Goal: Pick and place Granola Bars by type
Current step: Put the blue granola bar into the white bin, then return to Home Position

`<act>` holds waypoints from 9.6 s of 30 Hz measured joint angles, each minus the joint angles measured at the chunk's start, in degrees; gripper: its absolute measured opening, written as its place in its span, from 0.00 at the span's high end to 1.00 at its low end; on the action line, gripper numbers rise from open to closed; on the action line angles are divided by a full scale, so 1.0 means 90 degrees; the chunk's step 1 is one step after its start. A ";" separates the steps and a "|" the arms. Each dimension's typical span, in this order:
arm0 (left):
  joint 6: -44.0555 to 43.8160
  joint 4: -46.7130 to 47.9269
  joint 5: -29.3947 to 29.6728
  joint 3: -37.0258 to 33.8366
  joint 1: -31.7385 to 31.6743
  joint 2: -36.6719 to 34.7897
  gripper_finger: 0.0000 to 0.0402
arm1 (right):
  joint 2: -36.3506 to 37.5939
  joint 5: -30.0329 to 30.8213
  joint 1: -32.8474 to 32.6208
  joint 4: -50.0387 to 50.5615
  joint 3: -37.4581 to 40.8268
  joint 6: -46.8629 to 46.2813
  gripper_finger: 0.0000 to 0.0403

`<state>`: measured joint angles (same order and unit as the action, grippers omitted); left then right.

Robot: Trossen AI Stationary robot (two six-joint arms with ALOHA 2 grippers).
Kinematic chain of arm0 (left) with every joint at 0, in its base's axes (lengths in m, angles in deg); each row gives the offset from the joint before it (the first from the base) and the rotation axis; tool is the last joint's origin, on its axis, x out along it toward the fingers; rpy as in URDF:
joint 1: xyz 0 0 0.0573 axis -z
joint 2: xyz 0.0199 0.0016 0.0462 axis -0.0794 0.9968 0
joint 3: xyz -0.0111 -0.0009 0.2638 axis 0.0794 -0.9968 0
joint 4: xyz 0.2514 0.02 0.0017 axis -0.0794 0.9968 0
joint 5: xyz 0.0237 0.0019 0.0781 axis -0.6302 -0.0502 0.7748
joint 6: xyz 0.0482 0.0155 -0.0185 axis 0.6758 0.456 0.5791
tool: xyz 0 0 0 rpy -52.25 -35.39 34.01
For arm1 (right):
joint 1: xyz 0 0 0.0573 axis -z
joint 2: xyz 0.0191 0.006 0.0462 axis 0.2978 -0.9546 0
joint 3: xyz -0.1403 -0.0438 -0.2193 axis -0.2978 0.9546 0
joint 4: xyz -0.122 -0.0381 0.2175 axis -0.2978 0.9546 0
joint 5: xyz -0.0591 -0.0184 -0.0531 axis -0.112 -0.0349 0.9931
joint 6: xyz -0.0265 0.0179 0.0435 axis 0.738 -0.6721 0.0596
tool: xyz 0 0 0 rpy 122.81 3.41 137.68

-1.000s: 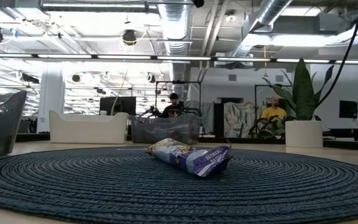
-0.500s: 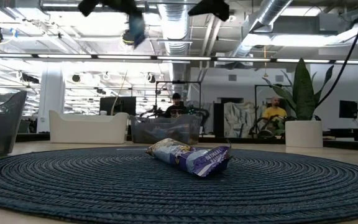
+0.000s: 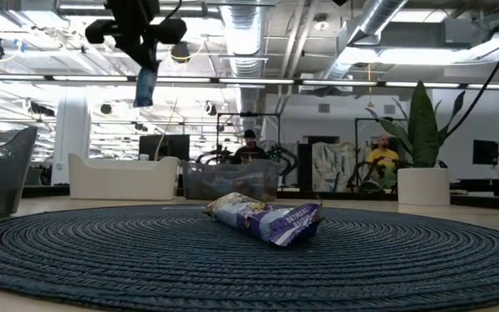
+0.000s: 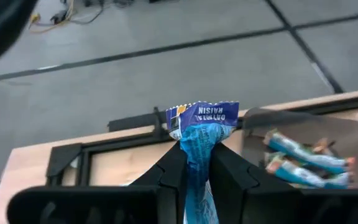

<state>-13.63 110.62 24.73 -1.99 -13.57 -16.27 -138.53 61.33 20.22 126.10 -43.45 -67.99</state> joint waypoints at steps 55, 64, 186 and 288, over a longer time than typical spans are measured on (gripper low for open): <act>0.1528 -0.2361 -0.5393 -0.1513 0.3904 -0.0007 0.71 | -0.2058 -0.0317 -0.2087 -0.1694 0.2329 -0.3584 0.36; 0.1301 -0.2386 -0.5014 -0.1588 0.4560 -0.0007 0.72 | -0.3521 -0.0377 -0.2325 -0.1446 0.1111 -0.3609 0.36; 0.0684 -0.4265 -0.2999 -0.1613 0.2464 -0.0376 0.93 | -0.1836 0.0400 -0.0910 -0.1463 0.0039 -0.1360 0.71; 0.2015 -0.7349 -0.3491 -0.1583 0.2553 -0.0401 0.64 | 0.9031 -0.0538 -0.2545 -0.6378 1.0117 0.0661 0.56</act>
<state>4.51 44.48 -6.69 -16.24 9.41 -19.87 -57.25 56.49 -2.68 68.70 47.60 -62.04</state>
